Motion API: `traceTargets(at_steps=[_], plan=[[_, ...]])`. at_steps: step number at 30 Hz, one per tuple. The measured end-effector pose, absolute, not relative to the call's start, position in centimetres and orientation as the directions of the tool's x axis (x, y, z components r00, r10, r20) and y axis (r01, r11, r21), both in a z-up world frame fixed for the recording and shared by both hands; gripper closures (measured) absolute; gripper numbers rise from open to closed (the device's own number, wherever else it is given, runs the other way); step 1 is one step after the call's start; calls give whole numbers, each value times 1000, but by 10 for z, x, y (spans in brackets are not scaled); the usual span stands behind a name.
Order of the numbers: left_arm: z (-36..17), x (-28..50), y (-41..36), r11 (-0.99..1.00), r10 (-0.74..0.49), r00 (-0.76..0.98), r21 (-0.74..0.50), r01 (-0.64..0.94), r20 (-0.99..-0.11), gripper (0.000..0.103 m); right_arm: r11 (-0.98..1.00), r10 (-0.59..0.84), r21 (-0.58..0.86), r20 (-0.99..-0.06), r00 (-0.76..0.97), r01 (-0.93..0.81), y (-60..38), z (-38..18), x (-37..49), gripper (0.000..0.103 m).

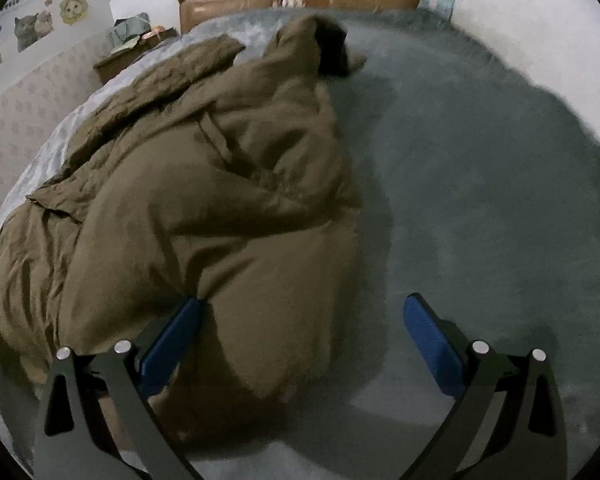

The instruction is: Fold large clothes

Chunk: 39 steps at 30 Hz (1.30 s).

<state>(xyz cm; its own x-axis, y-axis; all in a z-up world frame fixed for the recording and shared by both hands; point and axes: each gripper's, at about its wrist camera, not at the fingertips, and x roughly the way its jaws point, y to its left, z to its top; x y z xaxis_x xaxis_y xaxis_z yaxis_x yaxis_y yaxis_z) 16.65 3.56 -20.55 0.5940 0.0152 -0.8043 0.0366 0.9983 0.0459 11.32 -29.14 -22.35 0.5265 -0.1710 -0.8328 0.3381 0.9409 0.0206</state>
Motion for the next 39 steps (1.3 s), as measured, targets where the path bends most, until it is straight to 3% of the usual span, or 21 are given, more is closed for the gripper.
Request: traceTargets(at_steps=[3,5,7,9,10,11,13,18,28,32,34,36,37,38,39], plan=[[-217,174,35,999,-4,577,27,45,-816,9,943,-63,124,-843,534,307,-293,-235,121,28],[-225,181,35,998,-52,547,-22,61,-836,26,943,-45,142,-840,541,300,-292,-237,125,41],[-229,186,33,997,-75,531,-50,62,-844,33,948,-43,141,-834,551,286,-286,-232,126,66],[-229,188,27,997,-73,525,-41,72,-848,48,950,-61,123,-828,558,286,-282,-224,123,81],[-227,187,23,996,-73,523,-33,85,-849,61,950,-69,117,-825,561,290,-280,-219,121,87],[-224,186,20,995,-73,522,-29,92,-850,72,950,-80,109,-820,567,292,-277,-211,116,88],[-216,180,16,994,-72,525,-18,106,-848,82,951,-107,86,-807,580,296,-274,-198,104,91],[-192,159,24,993,-107,542,-58,108,-833,87,943,-163,58,-779,605,329,-268,-167,64,92],[-184,79,26,990,-114,556,-47,134,-823,85,935,-237,-37,-803,546,352,-247,-158,-13,92],[-186,73,30,988,-125,562,-49,150,-817,79,933,-225,-29,-826,516,360,-249,-178,-23,88],[-187,79,35,990,-108,567,-38,134,-817,66,938,-217,-33,-832,510,346,-250,-183,-20,77],[-182,86,40,993,-82,581,-21,112,-810,34,940,-194,-7,-834,516,341,-250,-181,-19,67],[-176,86,42,995,-75,604,-16,102,-794,13,940,-177,14,-834,522,341,-250,-182,-22,57],[-172,86,43,995,-72,626,-14,97,-777,4,937,-161,42,-829,536,346,-253,-179,-24,52],[-167,85,43,995,-71,642,-13,95,-763,3,934,-165,46,-824,541,354,-254,-177,-25,46]])
